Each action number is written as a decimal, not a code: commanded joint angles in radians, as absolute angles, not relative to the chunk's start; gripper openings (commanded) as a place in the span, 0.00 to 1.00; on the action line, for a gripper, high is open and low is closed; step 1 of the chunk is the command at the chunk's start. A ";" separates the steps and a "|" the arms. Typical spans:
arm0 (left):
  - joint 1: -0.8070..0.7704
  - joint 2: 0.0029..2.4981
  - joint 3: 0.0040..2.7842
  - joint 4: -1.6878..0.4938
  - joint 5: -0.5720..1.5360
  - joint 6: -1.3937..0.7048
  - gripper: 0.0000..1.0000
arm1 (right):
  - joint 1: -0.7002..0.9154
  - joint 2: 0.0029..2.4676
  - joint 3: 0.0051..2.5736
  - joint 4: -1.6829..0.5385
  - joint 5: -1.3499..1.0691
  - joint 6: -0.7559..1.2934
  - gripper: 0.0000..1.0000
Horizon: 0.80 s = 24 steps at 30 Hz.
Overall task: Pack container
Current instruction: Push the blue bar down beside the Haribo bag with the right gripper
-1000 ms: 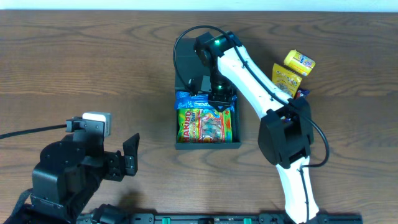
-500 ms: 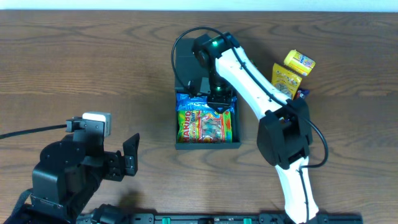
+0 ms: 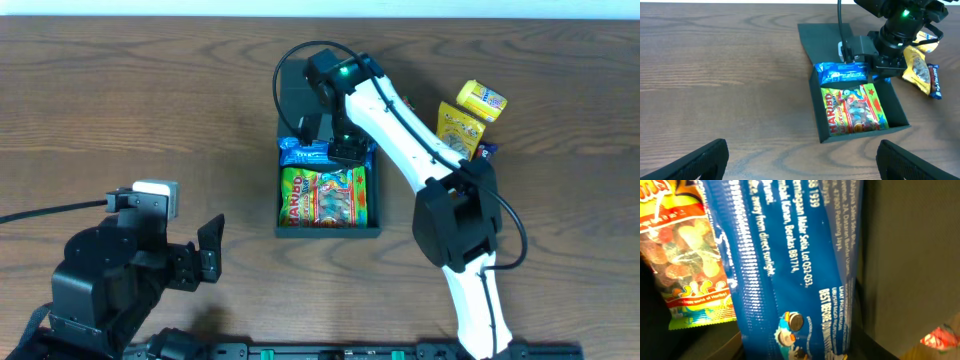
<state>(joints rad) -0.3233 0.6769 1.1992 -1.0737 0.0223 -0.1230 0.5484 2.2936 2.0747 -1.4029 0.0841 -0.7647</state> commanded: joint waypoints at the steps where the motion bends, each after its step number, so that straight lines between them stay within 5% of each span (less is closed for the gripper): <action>1: -0.319 0.674 1.207 -1.073 0.015 -0.108 0.95 | 0.557 2.282 2.072 -1.400 0.130 -0.692 0.47; 3: -0.319 0.674 1.207 -1.073 0.015 -0.108 0.95 | 0.558 2.282 2.072 -1.402 0.125 -0.692 0.45; 7: -0.319 0.674 1.207 -1.076 0.015 -0.108 0.95 | 0.561 2.282 2.072 -1.408 0.105 -0.693 0.17; 12: -0.319 0.674 1.207 -1.073 0.015 -0.108 0.95 | 0.574 2.269 2.072 -1.412 0.070 -0.693 0.02; 24: -0.319 0.674 1.207 -1.074 0.019 -0.108 0.95 | 0.580 2.216 2.072 -1.415 -0.036 -0.696 0.01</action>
